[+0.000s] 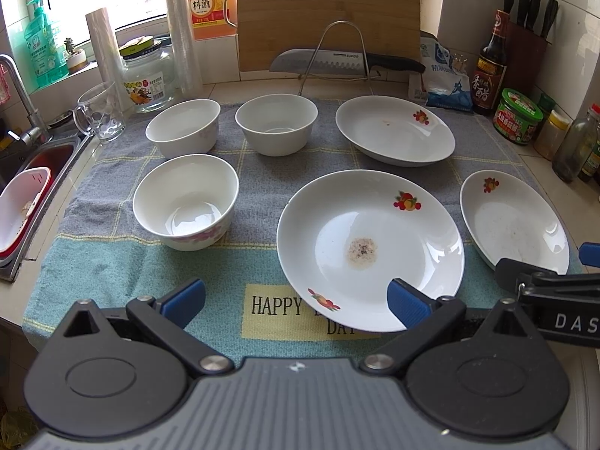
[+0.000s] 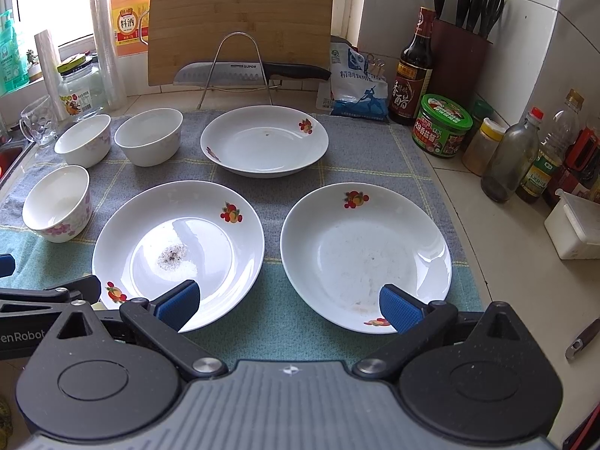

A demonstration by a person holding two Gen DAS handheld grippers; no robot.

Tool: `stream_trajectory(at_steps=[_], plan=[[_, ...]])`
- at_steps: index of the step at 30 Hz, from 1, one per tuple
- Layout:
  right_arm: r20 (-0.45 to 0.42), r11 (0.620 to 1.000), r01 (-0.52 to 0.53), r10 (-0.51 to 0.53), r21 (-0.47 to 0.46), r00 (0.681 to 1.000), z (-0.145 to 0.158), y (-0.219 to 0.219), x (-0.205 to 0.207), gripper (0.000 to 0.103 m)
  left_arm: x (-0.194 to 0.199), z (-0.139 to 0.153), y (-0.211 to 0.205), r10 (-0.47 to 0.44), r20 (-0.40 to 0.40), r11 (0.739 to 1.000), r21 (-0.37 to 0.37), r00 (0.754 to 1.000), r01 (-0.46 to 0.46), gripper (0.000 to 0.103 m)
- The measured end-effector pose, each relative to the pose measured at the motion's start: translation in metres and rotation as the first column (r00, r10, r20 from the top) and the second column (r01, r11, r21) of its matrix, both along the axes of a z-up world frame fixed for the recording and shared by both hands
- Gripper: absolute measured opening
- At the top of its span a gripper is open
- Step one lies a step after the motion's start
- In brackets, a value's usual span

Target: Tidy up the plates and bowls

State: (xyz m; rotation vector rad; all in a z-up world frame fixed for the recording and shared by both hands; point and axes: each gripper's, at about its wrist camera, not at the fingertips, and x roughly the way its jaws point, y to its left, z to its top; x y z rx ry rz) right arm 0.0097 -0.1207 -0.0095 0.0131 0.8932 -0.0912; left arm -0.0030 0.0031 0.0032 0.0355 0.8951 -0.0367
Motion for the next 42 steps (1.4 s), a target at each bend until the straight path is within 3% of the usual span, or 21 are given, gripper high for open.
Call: stream_trajectory(at_steps=[42], plan=[[0.049, 1.0, 0.005, -0.004, -0.022, 0.999, 0.0061, 0.0074, -0.0081, 0.103, -0.0016, 0.0038, 0.0073, -0.014, 0.017, 1.0, -0.025, 1.0, 0.014, 0.102]])
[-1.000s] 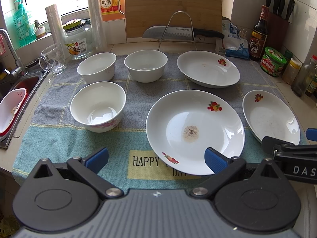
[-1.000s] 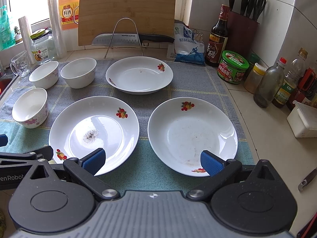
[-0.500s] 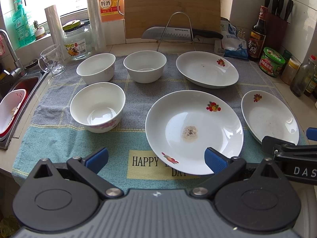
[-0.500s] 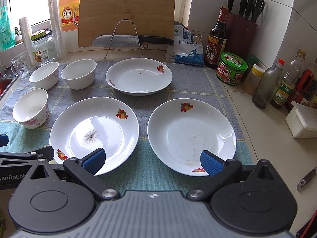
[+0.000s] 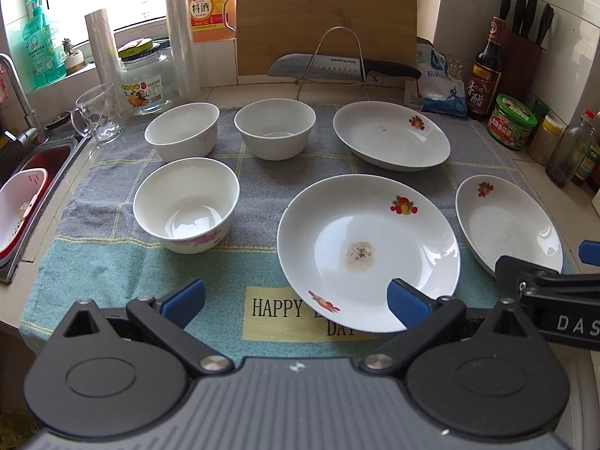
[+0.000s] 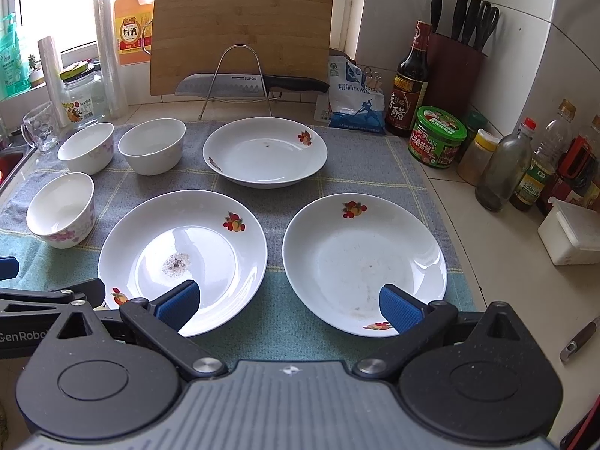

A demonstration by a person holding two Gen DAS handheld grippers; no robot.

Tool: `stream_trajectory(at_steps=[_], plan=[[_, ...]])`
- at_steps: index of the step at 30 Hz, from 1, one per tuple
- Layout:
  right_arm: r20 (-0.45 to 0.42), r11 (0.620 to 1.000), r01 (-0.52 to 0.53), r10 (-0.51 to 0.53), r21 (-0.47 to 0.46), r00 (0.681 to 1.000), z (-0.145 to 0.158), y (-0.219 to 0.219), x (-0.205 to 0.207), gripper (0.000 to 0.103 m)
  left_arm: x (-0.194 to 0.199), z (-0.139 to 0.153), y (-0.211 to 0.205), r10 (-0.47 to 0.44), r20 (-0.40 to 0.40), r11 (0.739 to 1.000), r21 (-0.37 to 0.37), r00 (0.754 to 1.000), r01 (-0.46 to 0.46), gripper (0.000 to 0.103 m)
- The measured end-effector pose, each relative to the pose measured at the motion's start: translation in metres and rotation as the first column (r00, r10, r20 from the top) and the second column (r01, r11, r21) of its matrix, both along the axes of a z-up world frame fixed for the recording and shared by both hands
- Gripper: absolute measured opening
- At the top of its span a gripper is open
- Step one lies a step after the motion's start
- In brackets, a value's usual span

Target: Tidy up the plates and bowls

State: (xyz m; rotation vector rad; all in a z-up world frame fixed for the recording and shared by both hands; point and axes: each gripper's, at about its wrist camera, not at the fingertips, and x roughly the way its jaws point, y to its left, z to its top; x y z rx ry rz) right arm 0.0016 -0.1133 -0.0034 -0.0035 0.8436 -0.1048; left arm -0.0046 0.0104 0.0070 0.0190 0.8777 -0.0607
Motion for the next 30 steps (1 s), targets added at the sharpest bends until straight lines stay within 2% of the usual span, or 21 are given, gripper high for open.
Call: stream_trajectory(at_steps=[14, 20, 25, 28, 30], plan=[[0.078, 0.999, 0.026, -0.025, -0.019, 0.997, 0.01, 0.009, -0.006, 0.103, 0.007, 0.008, 0.017, -0.095, 0.055, 0.993, -0.063, 0.994, 0.098, 0.102], [0.128, 0.998, 0.061, -0.057, -0.03, 0.99, 0.011, 0.001, -0.013, 0.103, 0.008, 0.011, 0.024, -0.186, 0.091, 0.98, -0.056, 0.978, 0.192, 0.102], [0.145, 0.992, 0.106, -0.095, -0.073, 0.985, 0.009, -0.011, -0.023, 0.103, 0.01, 0.011, 0.028, -0.25, 0.1, 0.962, -0.083, 0.963, 0.259, 0.102], [0.153, 0.988, 0.12, -0.105, -0.096, 0.983, 0.005, -0.02, -0.029, 0.103, 0.013, 0.01, 0.029, -0.254, 0.106, 0.959, -0.102, 0.961, 0.264, 0.102], [0.147, 0.986, 0.138, -0.124, -0.094, 0.981, 0.0, -0.028, -0.031, 0.103, 0.015, 0.01, 0.029, -0.224, 0.12, 0.967, -0.097, 0.967, 0.236, 0.102]])
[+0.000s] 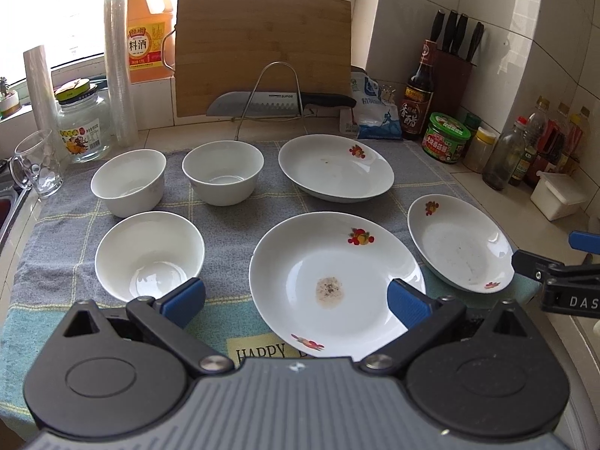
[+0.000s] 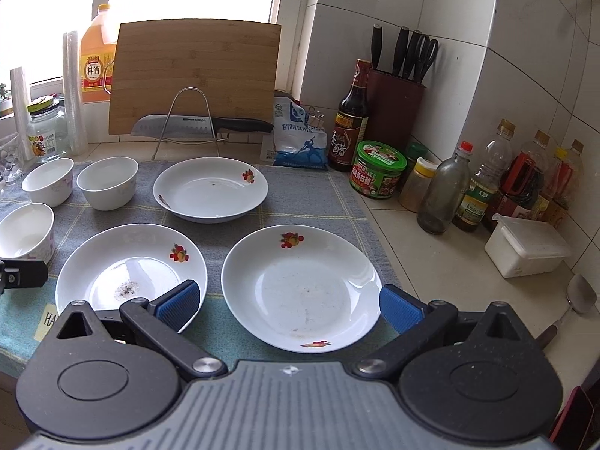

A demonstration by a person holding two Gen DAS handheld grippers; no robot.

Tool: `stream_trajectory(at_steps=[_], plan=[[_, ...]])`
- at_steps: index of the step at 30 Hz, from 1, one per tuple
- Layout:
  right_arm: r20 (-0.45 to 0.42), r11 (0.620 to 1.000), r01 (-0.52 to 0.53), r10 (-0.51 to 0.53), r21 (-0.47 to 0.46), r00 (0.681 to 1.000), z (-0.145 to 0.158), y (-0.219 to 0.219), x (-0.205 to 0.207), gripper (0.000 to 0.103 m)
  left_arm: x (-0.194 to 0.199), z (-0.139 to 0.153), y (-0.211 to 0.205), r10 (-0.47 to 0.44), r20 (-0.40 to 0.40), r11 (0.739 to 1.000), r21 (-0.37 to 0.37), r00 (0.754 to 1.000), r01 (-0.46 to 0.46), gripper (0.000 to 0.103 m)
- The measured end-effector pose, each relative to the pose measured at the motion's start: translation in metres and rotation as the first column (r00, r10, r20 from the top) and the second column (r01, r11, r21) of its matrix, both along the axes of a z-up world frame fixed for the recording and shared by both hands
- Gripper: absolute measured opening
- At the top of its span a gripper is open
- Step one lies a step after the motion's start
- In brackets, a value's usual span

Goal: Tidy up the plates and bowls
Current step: 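Move the left gripper forward to the rim of the stained white plate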

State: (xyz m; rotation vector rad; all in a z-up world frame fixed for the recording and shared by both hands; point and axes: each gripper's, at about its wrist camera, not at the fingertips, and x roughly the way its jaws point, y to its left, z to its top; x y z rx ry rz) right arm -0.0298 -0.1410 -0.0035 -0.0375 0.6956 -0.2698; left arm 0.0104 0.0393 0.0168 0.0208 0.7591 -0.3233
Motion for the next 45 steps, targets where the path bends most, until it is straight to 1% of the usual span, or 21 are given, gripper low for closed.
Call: stream_trajectory(at_steps=[4, 8, 12, 16, 19, 24, 29, 31, 33, 40, 45], plan=[[-0.016, 1.0, 0.001, -0.001, 0.022, 1.0, -0.015, -0.014, -0.001, 0.103, 0.006, -0.001, -0.004, -0.01, 0.021, 1.0, -0.002, 1.0, 0.01, 0.102], [-0.037, 0.998, -0.029, 0.031, 0.05, 0.999, -0.036, -0.025, 0.0, 0.103, 0.009, -0.005, -0.013, 0.012, 0.048, 1.0, 0.014, 0.999, -0.013, 0.102], [-0.072, 0.992, -0.027, 0.036, 0.122, 0.997, -0.064, -0.043, 0.008, 0.103, 0.014, -0.007, -0.023, 0.022, 0.058, 0.999, 0.038, 0.998, -0.024, 0.102], [-0.107, 0.989, -0.029, 0.045, 0.146, 0.993, -0.088, -0.057, 0.014, 0.103, 0.024, -0.006, -0.033, 0.009, 0.03, 0.999, 0.044, 1.0, -0.01, 0.102], [-0.126, 0.985, -0.038, 0.06, 0.168, 0.99, -0.101, -0.067, 0.02, 0.103, 0.029, -0.006, -0.047, -0.03, 0.029, 0.996, 0.079, 0.999, 0.028, 0.102], [-0.146, 0.984, -0.072, 0.096, 0.162, 0.985, -0.113, -0.072, 0.03, 0.103, 0.039, -0.006, -0.065, -0.07, 0.032, 0.994, 0.09, 0.997, 0.067, 0.102], [-0.161, 0.974, -0.153, 0.18, 0.167, 0.97, -0.116, -0.072, 0.038, 0.103, 0.048, -0.008, -0.082, -0.104, 0.022, 0.989, 0.105, 0.994, 0.101, 0.102], [-0.15, 0.969, -0.182, 0.207, 0.166, 0.967, -0.117, -0.074, 0.038, 0.103, 0.052, -0.01, -0.087, -0.124, 0.016, 0.987, 0.102, 0.992, 0.121, 0.102], [-0.12, 0.964, -0.213, 0.233, 0.16, 0.965, -0.119, -0.077, 0.034, 0.103, 0.055, -0.01, -0.093, -0.141, 0.013, 0.985, 0.099, 0.99, 0.139, 0.102], [-0.09, 0.962, -0.224, 0.24, 0.158, 0.966, -0.12, -0.079, 0.029, 0.103, 0.065, -0.01, -0.111, -0.214, 0.003, 0.974, 0.071, 0.977, 0.213, 0.102], [-0.081, 0.961, -0.225, 0.24, 0.16, 0.967, -0.12, -0.08, 0.028, 0.103, 0.073, -0.01, -0.129, -0.278, 0.003, 0.958, 0.079, 0.96, 0.277, 0.102]])
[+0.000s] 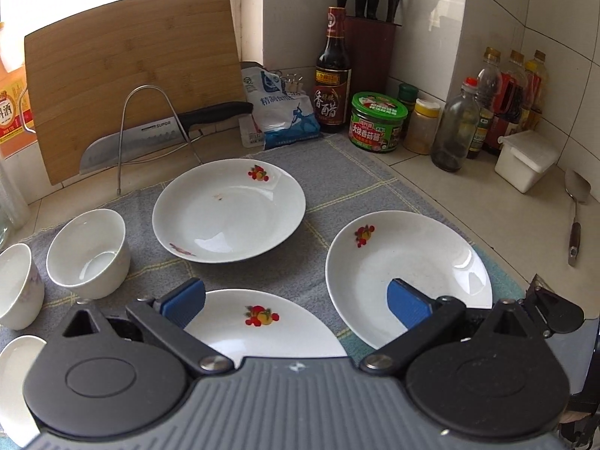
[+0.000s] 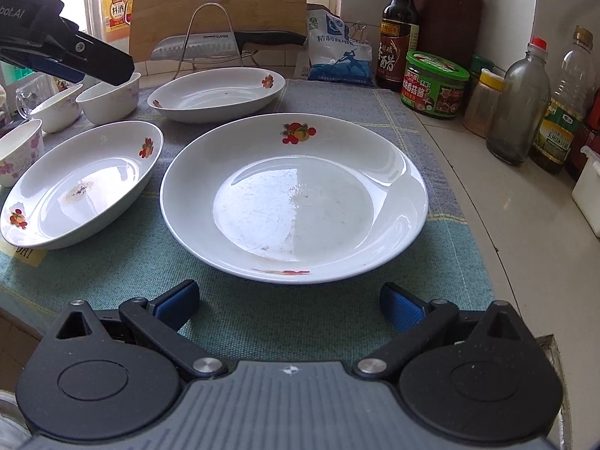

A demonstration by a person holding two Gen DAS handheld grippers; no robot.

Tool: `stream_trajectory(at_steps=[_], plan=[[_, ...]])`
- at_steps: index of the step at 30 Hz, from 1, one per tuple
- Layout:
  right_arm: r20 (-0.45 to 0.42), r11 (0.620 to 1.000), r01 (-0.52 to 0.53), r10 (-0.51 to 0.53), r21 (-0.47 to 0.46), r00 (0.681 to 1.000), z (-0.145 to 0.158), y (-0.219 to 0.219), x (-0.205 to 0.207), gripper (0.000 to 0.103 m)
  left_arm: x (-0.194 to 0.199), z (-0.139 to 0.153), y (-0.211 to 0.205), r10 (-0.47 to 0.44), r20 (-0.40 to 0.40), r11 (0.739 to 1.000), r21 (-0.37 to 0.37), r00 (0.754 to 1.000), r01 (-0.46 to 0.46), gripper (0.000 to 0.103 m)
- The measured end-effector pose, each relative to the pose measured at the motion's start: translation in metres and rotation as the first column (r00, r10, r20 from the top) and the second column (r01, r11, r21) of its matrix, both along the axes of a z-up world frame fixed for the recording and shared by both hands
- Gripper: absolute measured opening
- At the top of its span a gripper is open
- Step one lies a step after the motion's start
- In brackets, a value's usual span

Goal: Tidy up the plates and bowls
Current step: 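Move the left gripper forward to the rim of the stained white plate, then close the left gripper on the stained plate's rim and lift it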

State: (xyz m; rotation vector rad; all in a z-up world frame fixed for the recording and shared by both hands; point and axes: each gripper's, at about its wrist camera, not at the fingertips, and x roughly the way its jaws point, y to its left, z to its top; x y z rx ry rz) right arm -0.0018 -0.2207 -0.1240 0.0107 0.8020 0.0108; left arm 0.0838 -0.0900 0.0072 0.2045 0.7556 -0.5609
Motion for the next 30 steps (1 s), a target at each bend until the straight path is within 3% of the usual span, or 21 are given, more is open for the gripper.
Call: stream_trajectory(at_steps=[8, 18, 28, 30], plan=[[0.075, 1.0, -0.018, 0.018, -0.004, 0.997, -0.005, -0.002, -0.012, 0.103, 0.018, -0.003, -0.033, -0.133, -0.027, 0.991, 0.029, 0.991, 0.134, 0.102], [0.086, 0.997, -0.074, 0.075, -0.01, 0.993, -0.006, -0.009, -0.005, 0.103, 0.045, -0.017, -0.085, -0.283, -0.042, 0.95, 0.128, 0.958, 0.286, 0.102], [0.121, 0.994, -0.107, 0.107, -0.01, 0.987, -0.009, -0.013, -0.003, 0.103, 0.077, -0.044, -0.124, -0.397, -0.177, 0.894, 0.147, 0.901, 0.423, 0.098], [0.128, 0.994, -0.105, 0.106, -0.01, 0.986, -0.01, -0.014, -0.004, 0.103, 0.083, -0.049, -0.13, -0.412, -0.218, 0.882, 0.148, 0.885, 0.447, 0.092]])
